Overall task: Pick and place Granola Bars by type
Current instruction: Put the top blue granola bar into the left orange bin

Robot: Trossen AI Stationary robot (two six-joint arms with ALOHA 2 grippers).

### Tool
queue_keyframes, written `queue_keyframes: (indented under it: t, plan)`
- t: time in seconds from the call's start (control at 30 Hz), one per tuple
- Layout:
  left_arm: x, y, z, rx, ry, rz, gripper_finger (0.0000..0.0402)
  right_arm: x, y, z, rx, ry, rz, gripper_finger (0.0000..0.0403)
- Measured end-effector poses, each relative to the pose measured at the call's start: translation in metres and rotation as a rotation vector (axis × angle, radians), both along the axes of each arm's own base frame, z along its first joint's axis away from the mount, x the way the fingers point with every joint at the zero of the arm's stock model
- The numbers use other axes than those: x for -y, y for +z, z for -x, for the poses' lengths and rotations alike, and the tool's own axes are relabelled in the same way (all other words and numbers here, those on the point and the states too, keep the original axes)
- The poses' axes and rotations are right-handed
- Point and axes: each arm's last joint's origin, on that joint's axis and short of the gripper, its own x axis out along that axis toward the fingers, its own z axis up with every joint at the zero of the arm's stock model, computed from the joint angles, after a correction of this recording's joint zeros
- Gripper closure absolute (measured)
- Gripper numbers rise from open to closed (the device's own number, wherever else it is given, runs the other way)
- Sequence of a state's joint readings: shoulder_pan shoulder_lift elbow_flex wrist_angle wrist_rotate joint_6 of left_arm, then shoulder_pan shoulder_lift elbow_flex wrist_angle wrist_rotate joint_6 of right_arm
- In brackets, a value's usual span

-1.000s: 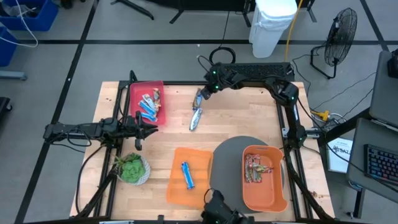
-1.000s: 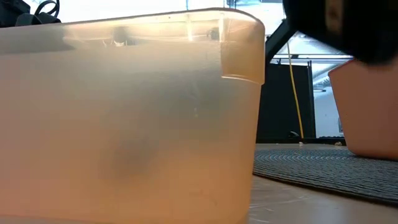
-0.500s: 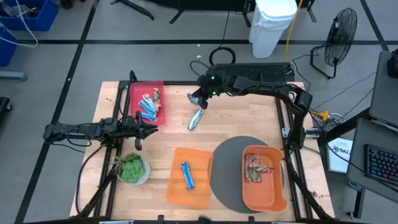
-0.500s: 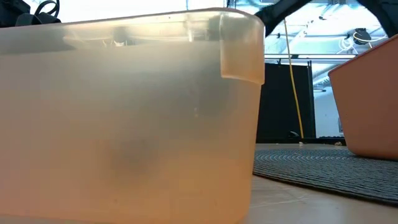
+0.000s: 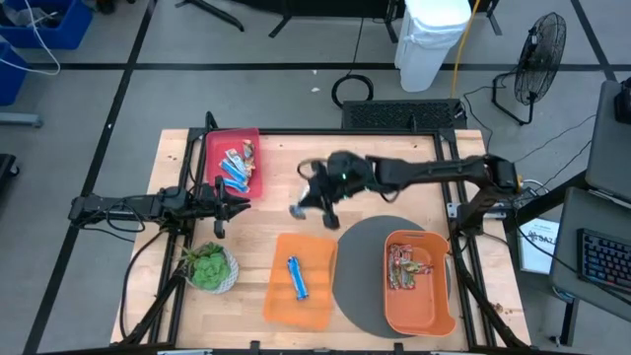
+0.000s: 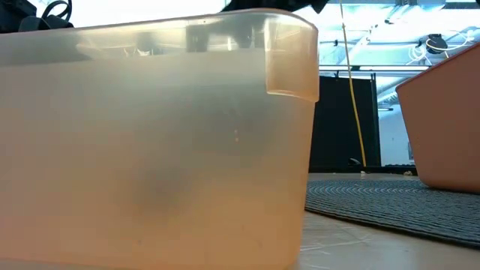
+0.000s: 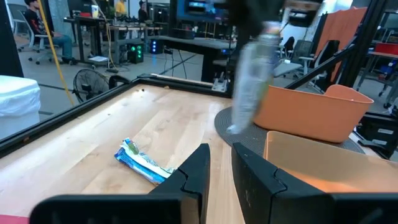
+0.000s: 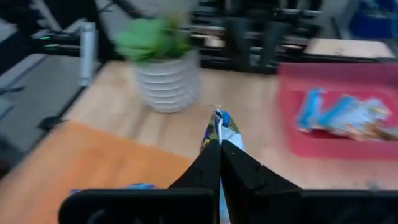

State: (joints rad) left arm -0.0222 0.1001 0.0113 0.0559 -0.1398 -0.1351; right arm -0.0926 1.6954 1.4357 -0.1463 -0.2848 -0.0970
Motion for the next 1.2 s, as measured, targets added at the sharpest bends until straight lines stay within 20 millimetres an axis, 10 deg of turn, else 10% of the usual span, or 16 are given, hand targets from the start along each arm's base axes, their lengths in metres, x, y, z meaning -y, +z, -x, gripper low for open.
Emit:
queue_keyframes:
  t: [0.6,1.2]
  plan:
    - [0.000,0.000,0.000,0.000,0.000,0.000,0.0330,-0.129,-0.025,0.021,-0.028,0.294,0.016,0.0403]
    - [0.000,0.000,0.000,0.000,0.000,0.000,0.0330,-0.149,-0.044,0.030,0.004,0.342,-0.011,0.0403]
